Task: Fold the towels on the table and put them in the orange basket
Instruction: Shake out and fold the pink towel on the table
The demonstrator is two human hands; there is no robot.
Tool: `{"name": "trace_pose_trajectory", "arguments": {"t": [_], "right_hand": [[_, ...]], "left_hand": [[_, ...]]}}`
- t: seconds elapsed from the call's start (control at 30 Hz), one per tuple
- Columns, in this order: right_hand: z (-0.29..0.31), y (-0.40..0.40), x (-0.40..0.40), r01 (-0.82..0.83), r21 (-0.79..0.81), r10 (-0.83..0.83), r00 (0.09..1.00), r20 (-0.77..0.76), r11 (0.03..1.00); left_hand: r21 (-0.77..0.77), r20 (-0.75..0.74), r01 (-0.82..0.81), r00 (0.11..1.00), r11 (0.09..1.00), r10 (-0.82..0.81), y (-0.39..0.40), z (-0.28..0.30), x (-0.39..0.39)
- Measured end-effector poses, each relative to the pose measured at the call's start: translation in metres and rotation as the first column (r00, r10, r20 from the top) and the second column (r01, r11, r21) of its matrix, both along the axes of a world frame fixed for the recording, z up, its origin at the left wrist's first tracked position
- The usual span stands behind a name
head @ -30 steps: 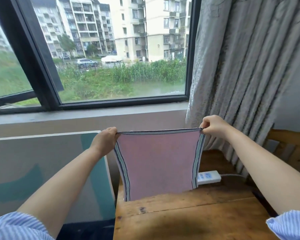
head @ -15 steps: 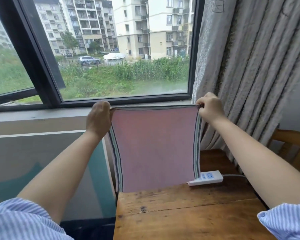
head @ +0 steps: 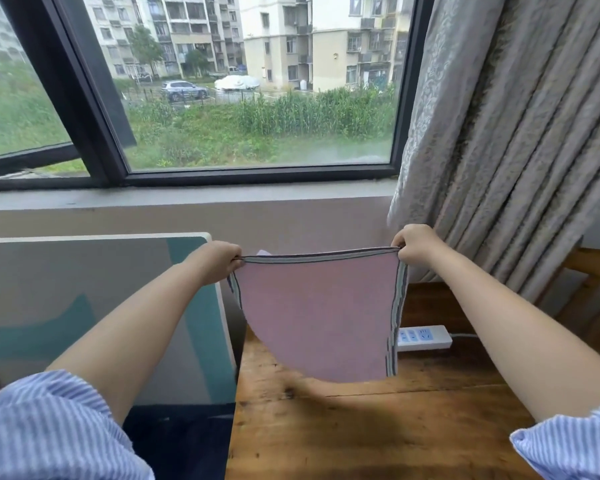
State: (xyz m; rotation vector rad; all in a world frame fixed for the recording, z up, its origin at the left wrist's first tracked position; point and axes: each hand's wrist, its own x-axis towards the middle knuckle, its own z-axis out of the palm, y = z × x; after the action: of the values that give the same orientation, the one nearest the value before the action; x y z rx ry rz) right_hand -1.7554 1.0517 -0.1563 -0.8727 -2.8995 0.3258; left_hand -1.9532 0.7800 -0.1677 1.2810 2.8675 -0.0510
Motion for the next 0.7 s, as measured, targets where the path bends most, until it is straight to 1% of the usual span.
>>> {"name": "trace_pose_trajectory", "arguments": {"t": [0.1,0.23,0.33,0.43,0.5,0.57,0.63,0.7], "right_hand": [[-0.006,0.002,-0.008,0.038,0.045,-0.039,0.999,0.035,0.998],[-0.017,0.001,-0.027,0.096,0.107,-0.103,0.992,0.068,0.990],[-0.027,0.005,-0.042,0.127,0.098,-0.129,0.992,0.013,0.987],[-0.035,0.007,-0.055,0.135,0.055,-0.127,0.984,-0.122,0.989],[-0.040,0.007,-0.056,0.106,0.077,-0.086,0.970,-0.228,0.991],[-0.050,0.004,-0.052,0.066,0.115,-0.029,0.955,-0.296,0.991],[-0.067,0.001,-0.040,0.012,0.158,0.036,0.954,-0.298,0.987],[-0.092,-0.003,-0.022,-0.053,0.169,0.092,0.968,-0.235,0.984]], "left_hand": [[-0.069,0.009,-0.063,0.998,0.996,0.063,0.013,-0.002,-0.006],[-0.089,-0.019,-0.209,0.978,0.974,0.208,0.031,-0.007,-0.014],[-0.022,0.015,-0.285,0.958,0.958,0.285,0.042,-0.011,-0.021],[0.124,0.038,-0.365,0.931,0.923,0.363,0.045,-0.015,-0.031],[0.205,0.004,-0.370,0.926,0.906,0.377,0.044,-0.019,-0.035],[0.230,-0.028,-0.357,0.928,0.906,0.372,0.036,-0.029,-0.036],[0.205,-0.060,-0.316,0.941,0.926,0.334,0.024,-0.046,-0.034],[0.107,-0.082,-0.239,0.965,0.965,0.248,0.008,-0.071,-0.024]]}}
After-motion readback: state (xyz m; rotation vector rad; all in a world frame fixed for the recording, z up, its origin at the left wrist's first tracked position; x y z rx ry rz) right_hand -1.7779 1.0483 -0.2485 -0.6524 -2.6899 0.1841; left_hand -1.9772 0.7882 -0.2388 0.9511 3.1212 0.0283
